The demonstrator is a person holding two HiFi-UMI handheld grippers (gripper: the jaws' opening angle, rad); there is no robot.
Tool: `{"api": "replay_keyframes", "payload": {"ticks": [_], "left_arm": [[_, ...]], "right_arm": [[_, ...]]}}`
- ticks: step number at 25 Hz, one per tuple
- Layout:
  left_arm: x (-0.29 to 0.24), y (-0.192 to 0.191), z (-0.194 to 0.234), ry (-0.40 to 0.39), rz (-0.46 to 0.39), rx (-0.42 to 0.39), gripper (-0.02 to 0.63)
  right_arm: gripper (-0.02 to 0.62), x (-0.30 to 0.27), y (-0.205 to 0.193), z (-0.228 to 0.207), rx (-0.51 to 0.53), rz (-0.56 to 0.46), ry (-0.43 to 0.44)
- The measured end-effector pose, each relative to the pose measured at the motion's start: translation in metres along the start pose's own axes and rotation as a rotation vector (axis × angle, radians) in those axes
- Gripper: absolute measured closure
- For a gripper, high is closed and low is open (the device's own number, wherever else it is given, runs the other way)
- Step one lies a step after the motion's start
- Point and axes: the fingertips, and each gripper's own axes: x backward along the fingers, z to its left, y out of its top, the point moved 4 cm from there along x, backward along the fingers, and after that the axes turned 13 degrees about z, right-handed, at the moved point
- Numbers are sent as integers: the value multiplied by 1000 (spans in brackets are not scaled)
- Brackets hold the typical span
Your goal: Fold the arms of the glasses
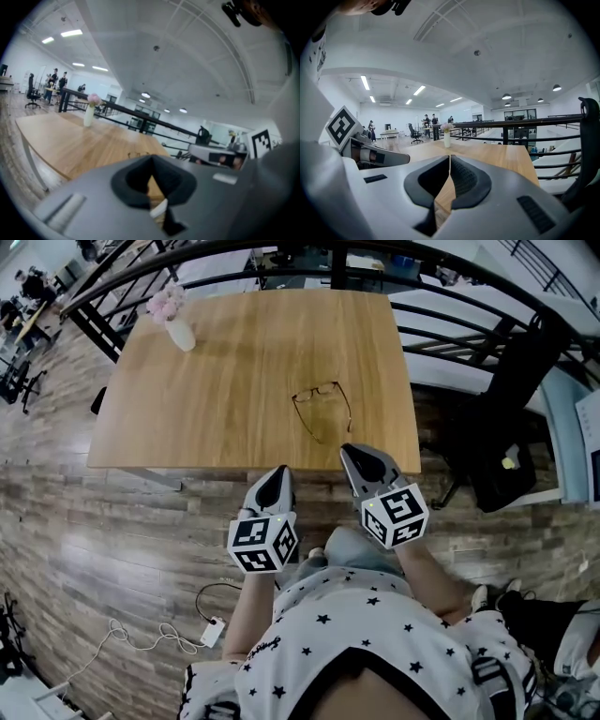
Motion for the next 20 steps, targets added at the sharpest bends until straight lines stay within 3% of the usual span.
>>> {"api": "replay_keyframes", "payload": {"ticks": [8,20], "left_arm": [[-26,5,9,-23,25,18,600],[-99,33,35,-27,55,61,600]], "right_arm": [[575,-26,3,-26,30,38,-19],[575,-104,19,-77,80,106,26]]}}
